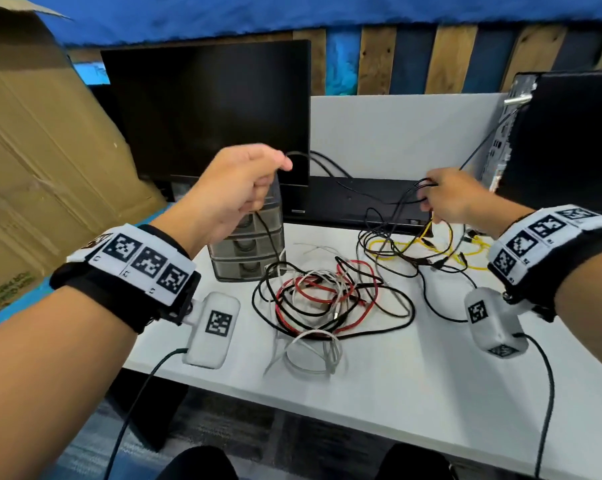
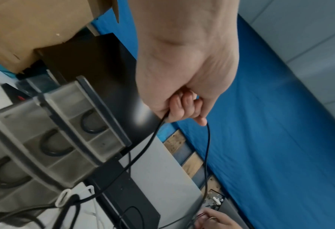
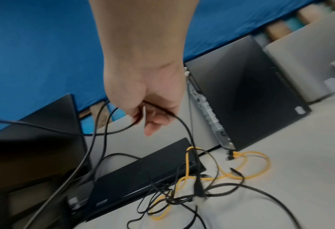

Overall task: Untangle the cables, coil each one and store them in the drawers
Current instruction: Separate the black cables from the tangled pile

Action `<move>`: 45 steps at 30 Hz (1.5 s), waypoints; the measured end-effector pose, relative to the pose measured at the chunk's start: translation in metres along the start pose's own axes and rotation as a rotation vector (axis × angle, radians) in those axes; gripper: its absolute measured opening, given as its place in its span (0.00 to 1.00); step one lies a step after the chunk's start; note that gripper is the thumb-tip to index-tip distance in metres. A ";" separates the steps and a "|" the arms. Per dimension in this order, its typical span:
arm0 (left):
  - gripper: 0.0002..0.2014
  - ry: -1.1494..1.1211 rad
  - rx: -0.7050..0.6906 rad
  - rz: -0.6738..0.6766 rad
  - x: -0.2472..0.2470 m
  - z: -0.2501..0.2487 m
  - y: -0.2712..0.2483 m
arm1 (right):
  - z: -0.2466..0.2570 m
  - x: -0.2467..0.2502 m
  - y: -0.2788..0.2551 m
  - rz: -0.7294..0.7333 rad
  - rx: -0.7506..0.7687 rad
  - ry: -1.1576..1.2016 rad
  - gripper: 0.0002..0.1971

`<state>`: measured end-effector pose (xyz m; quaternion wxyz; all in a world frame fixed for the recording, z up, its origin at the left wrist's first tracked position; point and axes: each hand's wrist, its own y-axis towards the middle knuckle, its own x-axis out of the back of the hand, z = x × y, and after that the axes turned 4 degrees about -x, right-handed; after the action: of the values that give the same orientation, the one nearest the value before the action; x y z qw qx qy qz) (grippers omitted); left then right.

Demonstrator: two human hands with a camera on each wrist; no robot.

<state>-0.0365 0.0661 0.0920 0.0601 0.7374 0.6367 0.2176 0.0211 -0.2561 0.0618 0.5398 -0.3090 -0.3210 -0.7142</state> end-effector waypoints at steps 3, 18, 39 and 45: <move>0.09 -0.104 -0.134 -0.084 -0.008 -0.018 0.006 | 0.023 -0.007 -0.014 0.146 0.138 -0.067 0.07; 0.09 0.215 -0.381 -0.462 -0.007 -0.028 0.029 | 0.115 0.010 -0.040 0.178 0.305 0.491 0.17; 0.10 0.176 -0.220 -0.103 -0.005 -0.045 0.021 | 0.064 0.034 -0.017 -0.007 0.047 0.001 0.04; 0.10 0.345 -0.010 0.119 -0.020 -0.028 0.021 | 0.109 0.047 -0.041 0.182 0.163 0.510 0.07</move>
<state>-0.0308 0.0372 0.1199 -0.0592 0.7251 0.5919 0.3469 -0.0192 -0.1876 0.1596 0.6880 -0.1023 -0.2020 -0.6895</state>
